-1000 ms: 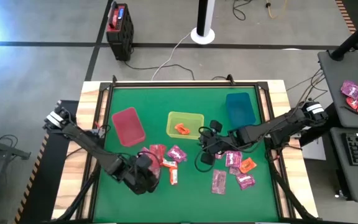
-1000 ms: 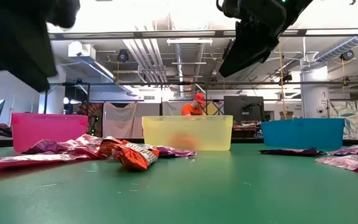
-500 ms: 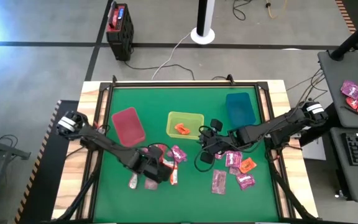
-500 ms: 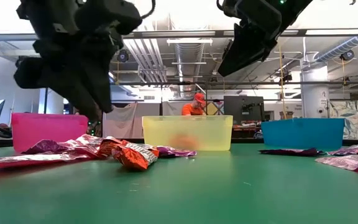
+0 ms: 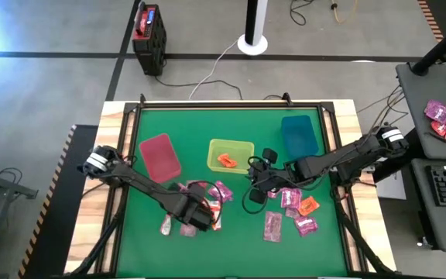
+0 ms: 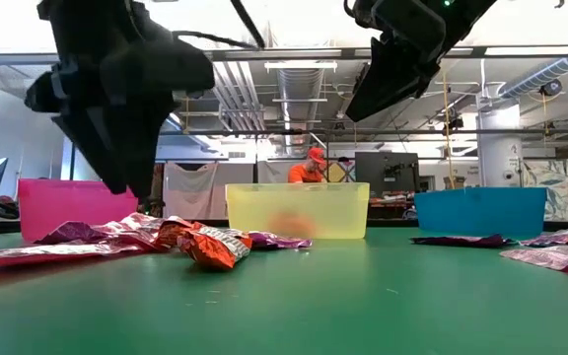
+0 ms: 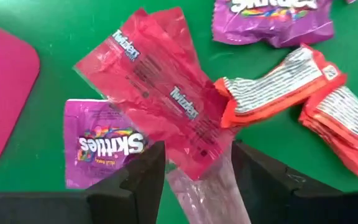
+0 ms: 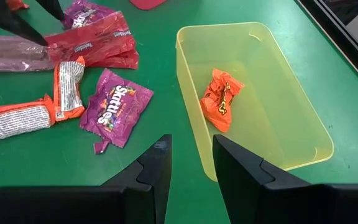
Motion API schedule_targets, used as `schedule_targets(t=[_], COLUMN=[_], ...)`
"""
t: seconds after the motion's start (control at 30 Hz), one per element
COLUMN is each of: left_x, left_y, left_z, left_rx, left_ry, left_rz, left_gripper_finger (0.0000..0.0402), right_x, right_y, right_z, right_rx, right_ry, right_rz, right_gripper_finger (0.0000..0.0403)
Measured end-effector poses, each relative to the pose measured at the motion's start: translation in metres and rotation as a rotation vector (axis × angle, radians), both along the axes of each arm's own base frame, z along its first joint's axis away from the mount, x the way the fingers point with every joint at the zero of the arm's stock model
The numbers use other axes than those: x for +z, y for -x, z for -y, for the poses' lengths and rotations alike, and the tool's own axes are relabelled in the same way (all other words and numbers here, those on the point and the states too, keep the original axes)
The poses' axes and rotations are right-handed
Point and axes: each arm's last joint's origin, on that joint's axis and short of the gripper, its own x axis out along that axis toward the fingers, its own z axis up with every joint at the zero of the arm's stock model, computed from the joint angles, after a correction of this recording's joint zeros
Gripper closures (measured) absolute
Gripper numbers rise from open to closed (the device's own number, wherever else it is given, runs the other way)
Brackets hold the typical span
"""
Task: Sort candy by brand, put in halloween buckets
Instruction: Put the red candy into the red bin
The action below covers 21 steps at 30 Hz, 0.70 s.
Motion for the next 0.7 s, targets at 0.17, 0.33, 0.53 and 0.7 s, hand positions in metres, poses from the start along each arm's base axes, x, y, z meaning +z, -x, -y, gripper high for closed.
schedule_targets(t=[0.17,0.33,0.53,0.7], left_x=[-0.011,-0.011,-0.012,-0.013], left_y=[0.004,0.004,0.002,0.003], left_z=[-0.003,-0.003,-0.003,-0.003], left_rx=[0.041,0.049,0.05,0.053], left_ry=[0.002,0.002,0.008,0.008], left_rz=[-0.037,-0.035,-0.021,-0.022], left_gripper_finger=[0.0228,0.0228,0.0228,0.0228], right_x=[0.0,0.0,0.0,0.0], right_y=[0.0,0.0,0.0,0.0], right_z=[0.0,0.0,0.0,0.0], right_rx=[0.0,0.0,0.003,0.005], right_ry=[0.0,0.0,0.004,0.005], right_rz=[-0.001,-0.001,-0.002,-0.003], right_gripper_finger=[0.0291,0.0291,0.0291,0.0291])
